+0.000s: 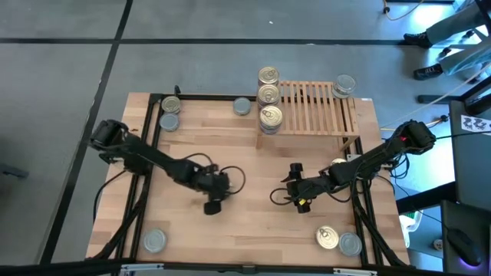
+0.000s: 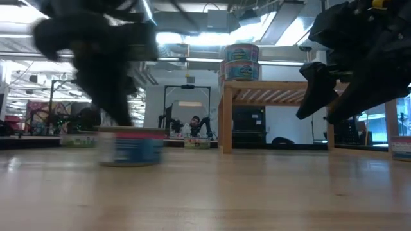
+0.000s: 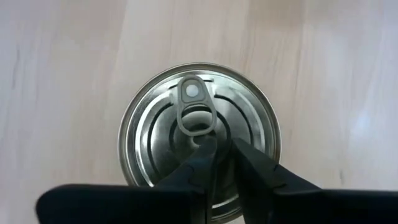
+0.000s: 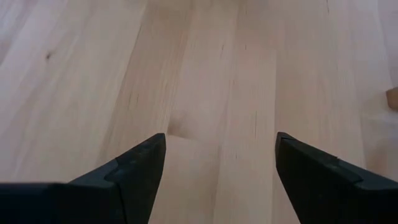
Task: Stack canned seafood by type on shelf
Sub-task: Put the blue-pink tuna can on the shelf
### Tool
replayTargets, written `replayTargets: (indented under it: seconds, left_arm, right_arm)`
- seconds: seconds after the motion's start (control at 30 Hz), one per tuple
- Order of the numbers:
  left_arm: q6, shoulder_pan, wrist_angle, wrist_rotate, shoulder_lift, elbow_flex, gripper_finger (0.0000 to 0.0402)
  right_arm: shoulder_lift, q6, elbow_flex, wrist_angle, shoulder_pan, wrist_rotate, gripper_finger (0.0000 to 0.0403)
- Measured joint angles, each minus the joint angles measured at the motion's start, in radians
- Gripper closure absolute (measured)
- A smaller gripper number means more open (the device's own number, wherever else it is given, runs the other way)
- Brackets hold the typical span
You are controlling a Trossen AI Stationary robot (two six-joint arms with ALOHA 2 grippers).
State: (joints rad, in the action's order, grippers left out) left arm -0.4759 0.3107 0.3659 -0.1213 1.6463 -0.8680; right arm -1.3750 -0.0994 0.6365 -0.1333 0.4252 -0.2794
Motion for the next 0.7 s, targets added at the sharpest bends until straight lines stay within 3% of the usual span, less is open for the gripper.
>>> replayTargets:
  seconds: [0.3,0.57,0.7]
  left_arm:
    - [0.204,-0.079,-0.392,-0.001,0.130,0.003,0.0368]
    - [0.255,-0.093,-0.480,0.003,0.114,0.009,0.0366]
    - [0.248,-0.110,-0.472,0.006,0.066,0.009,0.0333]
  right_arm:
    - [0.000,0.000,0.000,0.006,0.000,0.000,0.0111]
    - [0.000,-0.002,0.000,0.031,0.000,0.011,0.0111]
    - [0.000,-0.002,0.000,0.038,0.000,0.018,0.0111]
